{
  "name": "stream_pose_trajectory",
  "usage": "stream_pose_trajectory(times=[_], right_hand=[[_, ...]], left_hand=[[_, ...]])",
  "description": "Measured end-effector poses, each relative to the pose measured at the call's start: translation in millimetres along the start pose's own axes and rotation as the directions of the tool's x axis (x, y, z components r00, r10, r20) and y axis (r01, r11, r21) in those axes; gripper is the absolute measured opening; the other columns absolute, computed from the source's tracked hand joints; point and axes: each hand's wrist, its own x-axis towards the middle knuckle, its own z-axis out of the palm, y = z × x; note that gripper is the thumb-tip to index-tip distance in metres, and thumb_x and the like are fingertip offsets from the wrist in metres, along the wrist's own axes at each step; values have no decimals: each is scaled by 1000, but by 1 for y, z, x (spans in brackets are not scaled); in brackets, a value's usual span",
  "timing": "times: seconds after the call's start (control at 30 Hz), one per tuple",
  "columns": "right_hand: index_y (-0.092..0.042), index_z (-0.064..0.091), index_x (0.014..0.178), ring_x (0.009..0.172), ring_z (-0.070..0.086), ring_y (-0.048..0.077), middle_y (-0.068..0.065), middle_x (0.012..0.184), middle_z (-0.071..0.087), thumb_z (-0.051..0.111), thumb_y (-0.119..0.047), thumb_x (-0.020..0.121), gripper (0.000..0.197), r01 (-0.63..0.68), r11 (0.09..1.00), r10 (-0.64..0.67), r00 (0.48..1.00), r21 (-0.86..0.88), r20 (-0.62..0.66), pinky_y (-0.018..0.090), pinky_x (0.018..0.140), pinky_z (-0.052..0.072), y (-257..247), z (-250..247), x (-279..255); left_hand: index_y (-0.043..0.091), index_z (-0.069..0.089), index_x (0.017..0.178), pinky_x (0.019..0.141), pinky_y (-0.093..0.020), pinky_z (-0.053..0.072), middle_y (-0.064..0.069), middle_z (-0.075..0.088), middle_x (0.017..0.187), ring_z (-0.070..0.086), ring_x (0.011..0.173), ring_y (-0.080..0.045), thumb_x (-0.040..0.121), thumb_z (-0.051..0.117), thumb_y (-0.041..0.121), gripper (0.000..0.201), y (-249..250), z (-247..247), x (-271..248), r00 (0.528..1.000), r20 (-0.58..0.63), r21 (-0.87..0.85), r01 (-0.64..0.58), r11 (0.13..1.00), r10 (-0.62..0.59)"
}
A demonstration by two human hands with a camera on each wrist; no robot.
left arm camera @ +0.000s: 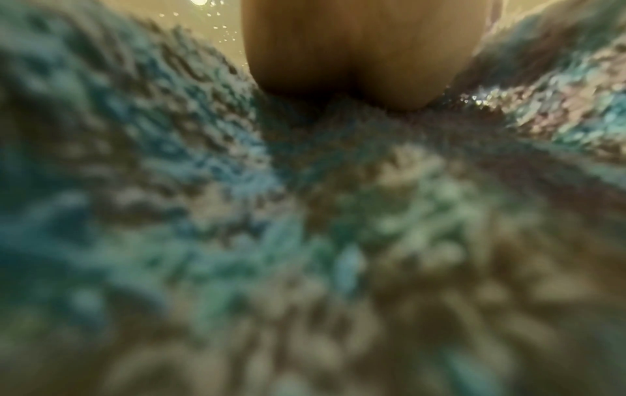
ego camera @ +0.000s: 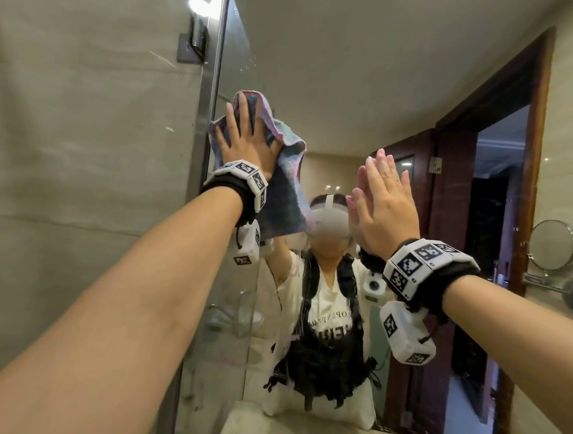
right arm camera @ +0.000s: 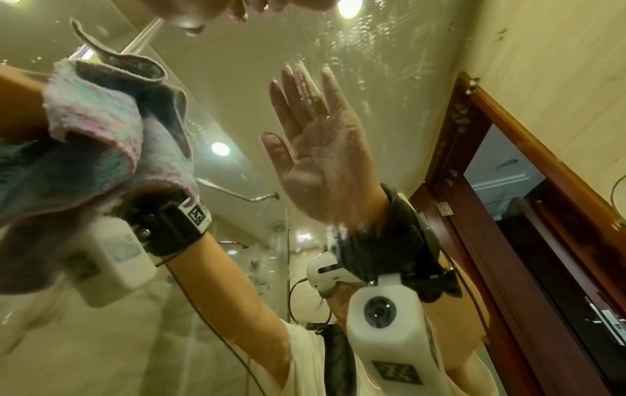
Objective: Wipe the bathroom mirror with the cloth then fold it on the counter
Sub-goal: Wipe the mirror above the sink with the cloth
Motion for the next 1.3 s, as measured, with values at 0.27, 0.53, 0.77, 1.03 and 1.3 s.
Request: stream_pose_trajectory(times=[0.27,0.53,0.77,1.03,1.3], right_hand=[[-8,21,147,145,5,17,8,157,12,27,-34,94,59,6,996,-10,999,88,46,32,116,-4,-33,3,-2],[-9,21,147,145,4,17,7,157,11,21,-36,95,59,1,997,-6,998,78,61,30,116,-5,-14,-12,-9],[-3,27,144,144,12,22,13,155,19,24,-28,97,53,-119,986,131,986,113,-103,32,116,-2,27,-30,-18],[-4,27,145,144,14,22,13,154,20,34,-26,99,51,-42,998,44,997,37,-65,30,116,-4,5,-5,-18],[-3,29,143,143,16,22,13,153,22,26,-34,97,56,-6,983,23,996,186,-88,29,115,-1,-42,19,-11]], left_hand=[[10,-10,149,117,-50,1,-12,-13,157,-11,144,-33,95,34,48,79,-26,15,-40,1000,20,50,18,999,-19],[13,-14,148,115,-56,0,-11,-17,156,-13,143,-36,89,39,57,91,54,6,-50,970,104,166,-237,957,221],[19,-11,149,111,-57,-6,-9,-19,156,-19,142,-34,93,21,59,76,117,27,-77,900,160,57,-418,907,405],[21,-8,150,111,-59,-5,-8,-16,157,-14,143,-35,90,23,65,81,61,16,-50,944,127,76,-314,946,303],[8,-10,148,118,-46,-1,-11,-11,157,-8,144,-32,82,47,65,105,-36,4,-15,996,34,84,-90,992,87]])
